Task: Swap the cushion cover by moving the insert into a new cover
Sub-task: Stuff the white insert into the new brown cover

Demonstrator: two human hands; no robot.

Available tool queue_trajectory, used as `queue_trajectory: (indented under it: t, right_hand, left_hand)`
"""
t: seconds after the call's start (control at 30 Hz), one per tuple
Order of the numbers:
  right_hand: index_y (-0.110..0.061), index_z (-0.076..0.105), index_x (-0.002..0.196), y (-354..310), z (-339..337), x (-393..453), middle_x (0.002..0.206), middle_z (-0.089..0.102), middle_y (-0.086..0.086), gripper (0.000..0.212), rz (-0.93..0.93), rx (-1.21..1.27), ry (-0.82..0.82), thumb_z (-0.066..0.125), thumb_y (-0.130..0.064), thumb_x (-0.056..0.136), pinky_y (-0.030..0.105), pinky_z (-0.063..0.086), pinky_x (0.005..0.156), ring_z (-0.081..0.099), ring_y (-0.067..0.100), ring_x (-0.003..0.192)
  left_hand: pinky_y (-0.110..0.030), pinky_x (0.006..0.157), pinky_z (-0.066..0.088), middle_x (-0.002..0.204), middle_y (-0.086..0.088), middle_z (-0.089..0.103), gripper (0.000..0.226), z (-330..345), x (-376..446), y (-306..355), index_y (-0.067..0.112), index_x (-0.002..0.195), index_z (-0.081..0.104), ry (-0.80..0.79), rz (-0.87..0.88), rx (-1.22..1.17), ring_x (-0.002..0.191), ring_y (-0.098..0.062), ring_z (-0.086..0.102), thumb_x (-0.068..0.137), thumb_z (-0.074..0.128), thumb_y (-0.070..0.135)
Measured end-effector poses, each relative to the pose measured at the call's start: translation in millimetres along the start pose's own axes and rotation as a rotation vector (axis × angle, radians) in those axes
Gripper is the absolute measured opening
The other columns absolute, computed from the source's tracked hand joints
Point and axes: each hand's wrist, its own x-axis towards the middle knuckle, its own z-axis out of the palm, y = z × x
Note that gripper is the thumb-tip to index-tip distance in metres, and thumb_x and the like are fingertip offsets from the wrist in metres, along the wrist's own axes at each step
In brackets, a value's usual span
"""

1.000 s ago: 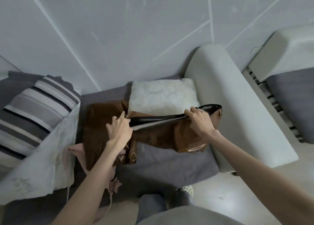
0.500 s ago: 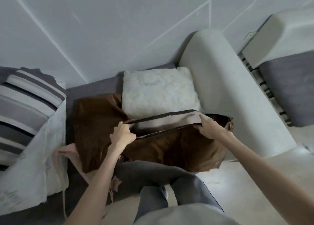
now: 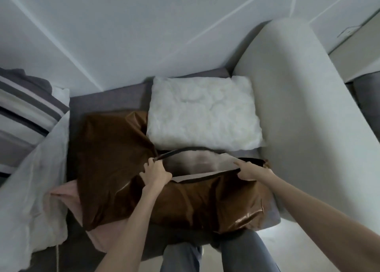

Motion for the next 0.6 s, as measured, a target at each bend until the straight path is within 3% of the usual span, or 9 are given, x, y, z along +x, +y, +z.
queue_trajectory:
  t: [0.07, 0.13, 0.2, 0.3, 0.37, 0.43, 0.5, 0.6]
  right_hand:
    - [-0.026, 0.017, 0.151, -19.3, -23.6, 33.2, 0.121, 0.055, 0.011, 0.079, -0.038, 0.032, -0.03, 0.043, -0.026, 0.076, 0.024, 0.034, 0.056, 0.052, 0.018, 0.08]
    - [-0.02, 0.028, 0.146, -45.2, -43.1, 68.8, 0.129, 0.053, 0.014, 0.082, -0.139, 0.077, 0.081, 0.044, -0.034, 0.067, 0.03, 0.042, 0.07, 0.056, 0.027, 0.1]
    - [-0.017, 0.035, 0.143, -73.9, -53.7, 103.2, 0.131, 0.052, 0.015, 0.079, -0.192, 0.148, 0.22, 0.042, -0.038, 0.068, 0.034, 0.043, 0.085, 0.052, 0.034, 0.116]
    - [-0.011, 0.054, 0.13, -116.3, -56.7, 151.1, 0.126, 0.059, 0.016, 0.065, -0.271, 0.212, 0.322, 0.04, -0.035, 0.071, 0.033, 0.043, 0.088, 0.054, 0.032, 0.113]
    - [-0.01, 0.059, 0.125, -142.6, -53.5, 179.4, 0.124, 0.058, 0.015, 0.05, -0.4, 0.148, 0.316, 0.042, -0.027, 0.08, 0.032, 0.041, 0.096, 0.053, 0.03, 0.115]
    - [-0.011, 0.065, 0.112, -159.6, -46.8, 202.8, 0.118, 0.062, 0.015, 0.037, -0.466, 0.056, 0.294, 0.04, -0.021, 0.087, 0.034, 0.044, 0.093, 0.057, 0.032, 0.112]
    - [-0.009, 0.066, 0.106, -160.8, -36.1, 222.8, 0.117, 0.063, 0.019, 0.035, -0.415, -0.087, 0.3, 0.038, -0.021, 0.088, 0.036, 0.046, 0.088, 0.058, 0.037, 0.109]
    - [-0.009, 0.057, 0.121, -129.2, -9.6, 232.7, 0.125, 0.06, 0.019, 0.038, -0.286, -0.303, 0.296, 0.039, -0.023, 0.09, 0.04, 0.045, 0.091, 0.056, 0.038, 0.114]
  left_hand:
    - [-0.054, 0.111, 0.027, 0.143, -0.006, 0.035, 0.046, 8.2, 24.6, -5.9, 0.02, 0.13, 0.051, 0.012, -0.015, 0.0, 0.134, -0.031, 0.031, 0.086, 0.062, 0.016]
    - [-0.054, 0.111, 0.027, 0.145, -0.006, 0.033, 0.048, 15.5, 48.0, -11.9, 0.022, 0.13, 0.05, 0.013, -0.032, -0.007, 0.135, -0.03, 0.029, 0.084, 0.063, 0.016]
    - [-0.054, 0.111, 0.027, 0.149, -0.004, 0.028, 0.052, 23.3, 67.2, -16.0, 0.024, 0.132, 0.049, 0.033, -0.056, 0.002, 0.137, -0.03, 0.027, 0.083, 0.063, 0.015]
    - [-0.054, 0.111, 0.028, 0.154, 0.001, 0.02, 0.06, 36.4, 87.8, -19.8, 0.029, 0.136, 0.045, 0.059, -0.052, 0.008, 0.138, -0.03, 0.024, 0.08, 0.065, 0.016]
    - [-0.052, 0.11, 0.029, 0.155, 0.003, 0.018, 0.066, 44.5, 99.2, -22.7, 0.031, 0.139, 0.041, 0.055, -0.032, 0.026, 0.138, -0.029, 0.024, 0.079, 0.066, 0.017]
    - [-0.05, 0.109, 0.03, 0.155, 0.003, 0.017, 0.07, 51.5, 107.7, -25.3, 0.031, 0.14, 0.038, 0.066, -0.014, 0.05, 0.138, -0.029, 0.024, 0.078, 0.067, 0.017]
    - [-0.048, 0.105, 0.031, 0.154, 0.003, 0.02, 0.071, 54.5, 116.0, -29.5, 0.029, 0.14, 0.038, 0.087, 0.004, 0.075, 0.136, -0.029, 0.026, 0.077, 0.067, 0.016]
    - [-0.049, 0.103, 0.032, 0.152, 0.002, 0.024, 0.068, 59.5, 129.0, -38.5, 0.027, 0.139, 0.04, 0.052, -0.008, 0.082, 0.133, -0.029, 0.029, 0.077, 0.066, 0.019]
